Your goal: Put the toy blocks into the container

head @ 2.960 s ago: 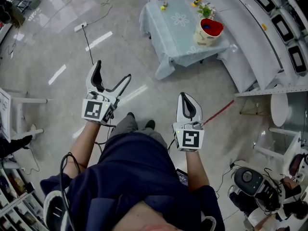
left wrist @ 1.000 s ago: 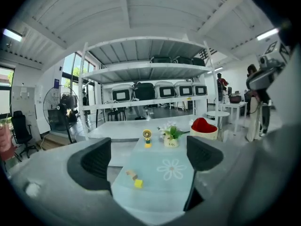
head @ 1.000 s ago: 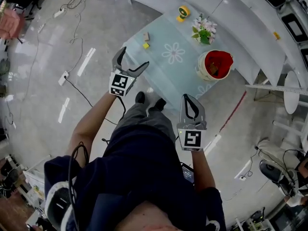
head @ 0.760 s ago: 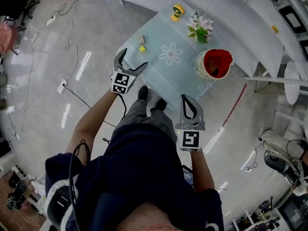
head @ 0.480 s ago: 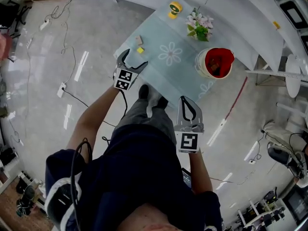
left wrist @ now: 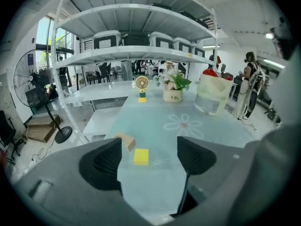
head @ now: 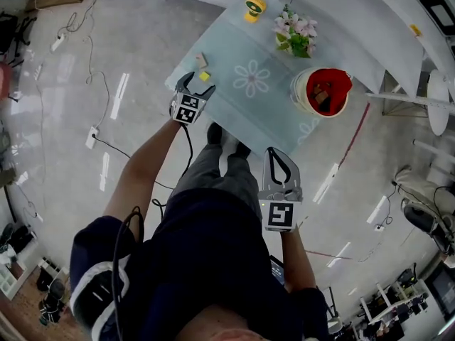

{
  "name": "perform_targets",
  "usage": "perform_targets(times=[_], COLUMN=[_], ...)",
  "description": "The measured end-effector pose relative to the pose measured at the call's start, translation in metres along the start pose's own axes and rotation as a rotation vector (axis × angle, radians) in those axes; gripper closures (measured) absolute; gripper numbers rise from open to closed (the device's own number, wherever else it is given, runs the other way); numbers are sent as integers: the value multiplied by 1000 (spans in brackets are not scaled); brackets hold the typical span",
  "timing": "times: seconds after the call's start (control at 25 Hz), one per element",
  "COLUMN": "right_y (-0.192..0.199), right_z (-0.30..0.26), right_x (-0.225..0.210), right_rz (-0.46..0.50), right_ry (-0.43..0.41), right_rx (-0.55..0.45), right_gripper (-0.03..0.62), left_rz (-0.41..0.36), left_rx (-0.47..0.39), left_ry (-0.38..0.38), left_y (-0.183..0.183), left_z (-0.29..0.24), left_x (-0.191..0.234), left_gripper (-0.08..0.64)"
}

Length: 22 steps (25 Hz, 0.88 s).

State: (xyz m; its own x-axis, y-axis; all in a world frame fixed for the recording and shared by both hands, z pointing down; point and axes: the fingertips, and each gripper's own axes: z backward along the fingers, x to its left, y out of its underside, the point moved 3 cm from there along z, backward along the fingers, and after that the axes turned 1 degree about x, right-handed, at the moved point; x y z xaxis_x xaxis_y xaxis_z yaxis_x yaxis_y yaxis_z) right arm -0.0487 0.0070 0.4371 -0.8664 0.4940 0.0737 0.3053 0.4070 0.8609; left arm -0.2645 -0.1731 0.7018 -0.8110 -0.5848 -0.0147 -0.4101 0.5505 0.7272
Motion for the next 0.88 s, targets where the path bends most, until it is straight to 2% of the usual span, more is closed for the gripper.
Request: perform_targets(times=[0.6,0.88], right_y=[11,14], right_z=[-12,-13], right_x=[-4,-4], right_rz=[-28,-30], right_ry=[11,15], right_rx=[44,45], right_gripper=[592,592], left_rz=[5,-5], left_rx=[151,181], left_ry=[-3,-13], left_y=[30,34], left_z=[-44,-48], left_x=[8,13], left_gripper=[281,330])
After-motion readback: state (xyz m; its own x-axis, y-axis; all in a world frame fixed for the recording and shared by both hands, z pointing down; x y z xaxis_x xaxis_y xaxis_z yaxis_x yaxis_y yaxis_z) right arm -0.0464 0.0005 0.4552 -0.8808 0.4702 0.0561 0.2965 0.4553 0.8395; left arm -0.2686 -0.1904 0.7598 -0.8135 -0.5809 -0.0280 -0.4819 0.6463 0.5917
